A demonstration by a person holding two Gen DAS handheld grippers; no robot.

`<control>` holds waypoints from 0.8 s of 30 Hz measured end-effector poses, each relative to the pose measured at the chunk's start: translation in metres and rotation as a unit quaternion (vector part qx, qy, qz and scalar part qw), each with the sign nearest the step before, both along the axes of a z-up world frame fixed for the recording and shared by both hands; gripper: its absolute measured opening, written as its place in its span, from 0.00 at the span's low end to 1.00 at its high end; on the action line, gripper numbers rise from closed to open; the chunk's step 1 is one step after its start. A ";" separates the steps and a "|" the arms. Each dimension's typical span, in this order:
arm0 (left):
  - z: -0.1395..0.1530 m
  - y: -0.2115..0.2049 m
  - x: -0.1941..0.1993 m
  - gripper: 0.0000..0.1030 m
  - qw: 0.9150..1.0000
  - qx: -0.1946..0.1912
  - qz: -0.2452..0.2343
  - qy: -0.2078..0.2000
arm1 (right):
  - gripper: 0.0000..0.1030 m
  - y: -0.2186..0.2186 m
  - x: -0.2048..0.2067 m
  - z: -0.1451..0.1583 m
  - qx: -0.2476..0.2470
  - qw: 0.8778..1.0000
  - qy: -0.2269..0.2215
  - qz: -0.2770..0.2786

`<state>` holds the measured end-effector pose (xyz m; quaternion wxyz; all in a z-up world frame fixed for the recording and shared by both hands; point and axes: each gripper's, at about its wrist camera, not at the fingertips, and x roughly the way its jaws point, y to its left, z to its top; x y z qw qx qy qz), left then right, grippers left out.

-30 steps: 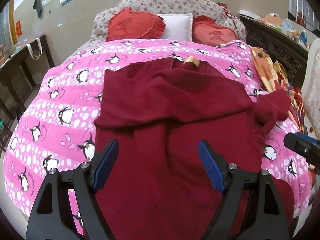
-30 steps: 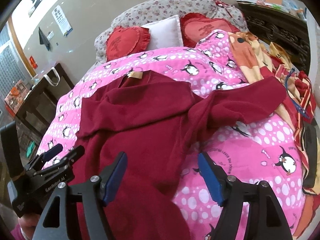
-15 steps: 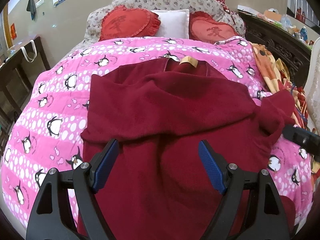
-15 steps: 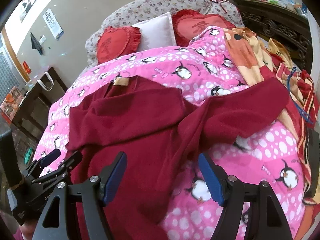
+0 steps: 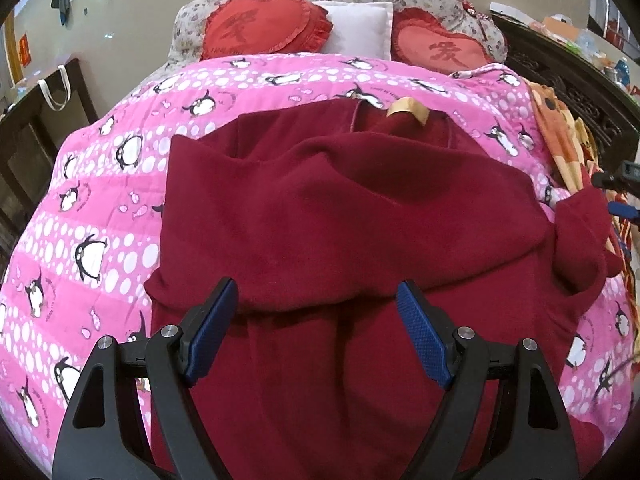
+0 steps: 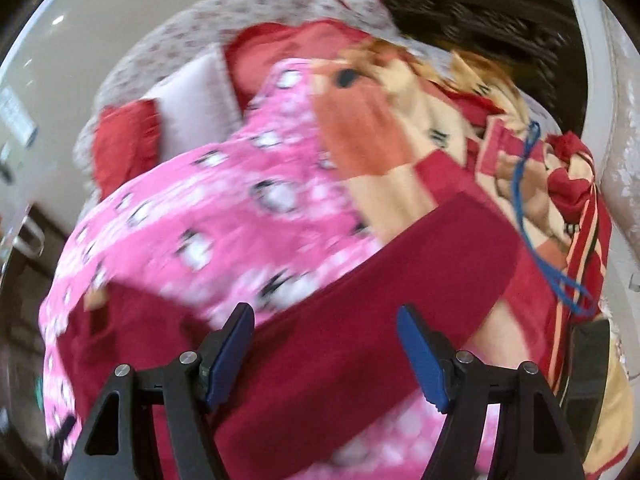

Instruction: Fold small clothes

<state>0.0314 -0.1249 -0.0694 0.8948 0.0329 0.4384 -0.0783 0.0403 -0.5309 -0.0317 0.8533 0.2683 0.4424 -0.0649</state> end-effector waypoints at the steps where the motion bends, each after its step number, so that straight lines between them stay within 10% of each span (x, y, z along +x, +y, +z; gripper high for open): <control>1: -0.001 0.001 0.002 0.79 1.000 -0.001 0.002 0.002 | 0.69 -0.012 0.008 -0.006 0.006 1.000 0.007 -0.014; 11: -0.010 0.010 0.012 0.79 1.000 -0.009 0.014 0.014 | 0.69 -0.047 0.054 -0.051 0.024 0.993 0.093 -0.071; 17: -0.013 0.016 0.012 0.79 1.000 -0.015 0.017 0.018 | 0.14 -0.047 0.046 -0.053 0.004 0.995 0.082 -0.054; 24: -0.007 0.021 0.007 0.79 0.999 -0.023 0.024 0.013 | 0.08 -0.045 0.005 -0.007 0.043 0.999 -0.014 -0.019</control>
